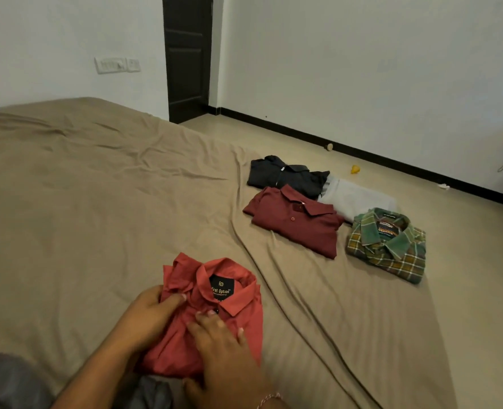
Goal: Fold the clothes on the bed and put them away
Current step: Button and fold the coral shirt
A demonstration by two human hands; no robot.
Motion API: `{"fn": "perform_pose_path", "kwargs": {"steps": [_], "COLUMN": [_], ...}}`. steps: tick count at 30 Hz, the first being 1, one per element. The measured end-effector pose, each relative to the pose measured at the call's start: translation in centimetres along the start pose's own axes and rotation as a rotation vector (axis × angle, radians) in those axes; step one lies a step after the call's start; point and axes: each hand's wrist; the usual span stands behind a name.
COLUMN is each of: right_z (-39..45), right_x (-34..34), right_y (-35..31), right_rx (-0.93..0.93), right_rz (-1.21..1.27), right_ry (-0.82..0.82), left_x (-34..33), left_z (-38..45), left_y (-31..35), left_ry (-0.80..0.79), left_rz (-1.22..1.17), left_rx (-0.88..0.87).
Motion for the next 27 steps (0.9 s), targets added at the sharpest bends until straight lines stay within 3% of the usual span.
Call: {"fn": "perform_pose_path", "kwargs": {"steps": [4,8,11,17,21,23,25,26,27], "right_z": [-0.3,-0.9,0.6,11.6,20.5,24.3,27.8,28.9,30.3], "right_x": [-2.9,-0.8,2.4,9.9,14.6,15.3,13.4,11.8,9.4], "right_y": [0.6,1.0,2.5,10.4,16.2,18.9,22.1,23.3,24.8], "right_rx": [-0.100,0.003,0.091,0.146,0.068,-0.034,-0.134,-0.176,-0.207], "right_rz": [-0.176,-0.295,-0.345,-0.290,-0.316,-0.360,-0.342,-0.326,-0.330], "right_ry": [0.116,0.217,0.340,0.654,0.695,0.611,0.446,0.387,0.369], "left_x": [0.0,0.9,2.3,3.7,3.3,3.5,3.3,2.6,1.4], "left_z": [-0.8,-0.6,1.6,10.6,20.4,25.7,30.9,32.7,34.7], "left_y": [-0.3,2.3,6.3,17.1,24.6,27.1,26.6,24.8,21.9], "left_ry": [-0.026,-0.106,-0.061,-0.183,-0.193,0.016,0.482,0.614,0.625], "left_rz": [0.051,-0.242,-0.390,-0.503,-0.353,-0.005,0.483,0.616,0.692], "left_rx": [-0.128,-0.094,-0.068,-0.140,-0.190,-0.220,-0.290,-0.359,-0.445]}}
Point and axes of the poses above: each hand's wrist, its own z-axis towards the middle knuckle, its own x-axis out of the back of the hand, y = z × x, and after that the axes turned 15 degrees about x, right-handed
